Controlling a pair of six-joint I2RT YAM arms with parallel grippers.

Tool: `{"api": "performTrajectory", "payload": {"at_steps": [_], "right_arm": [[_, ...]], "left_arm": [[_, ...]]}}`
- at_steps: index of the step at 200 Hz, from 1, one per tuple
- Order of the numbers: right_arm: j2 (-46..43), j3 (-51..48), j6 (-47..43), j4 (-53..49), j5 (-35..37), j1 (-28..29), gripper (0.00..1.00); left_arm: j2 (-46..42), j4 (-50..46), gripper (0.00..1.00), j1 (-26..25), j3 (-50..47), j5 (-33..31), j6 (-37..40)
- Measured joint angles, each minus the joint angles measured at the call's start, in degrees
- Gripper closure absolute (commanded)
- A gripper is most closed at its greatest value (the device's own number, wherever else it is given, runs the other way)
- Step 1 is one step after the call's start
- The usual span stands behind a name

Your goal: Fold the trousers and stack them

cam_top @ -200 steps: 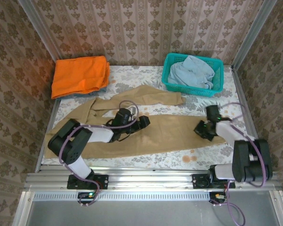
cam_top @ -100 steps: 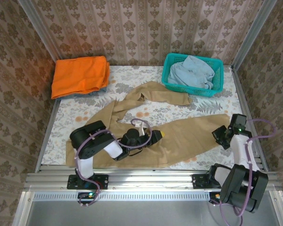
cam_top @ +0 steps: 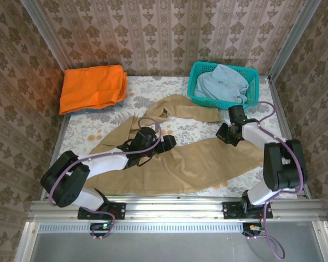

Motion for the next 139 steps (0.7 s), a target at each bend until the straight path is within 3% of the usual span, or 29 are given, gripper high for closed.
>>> {"api": "performTrajectory", "payload": {"at_steps": [55, 108, 139], "right_arm": [[-6.6, -10.3, 1.2, -1.3, 0.2, -6.4, 1.0], [-22.3, -20.3, -0.3, -9.3, -0.6, -22.7, 1.0], [-29.3, -20.6, -0.5, -13.2, -0.5, -23.3, 0.99]], "left_arm": [[3.0, -3.3, 0.17, 0.7, 1.4, 2.3, 3.8], [1.4, -2.3, 0.17, 4.5, -0.2, 5.0, 4.2], [-4.5, -2.7, 0.17, 6.0, -3.2, 5.8, 4.6]]}}
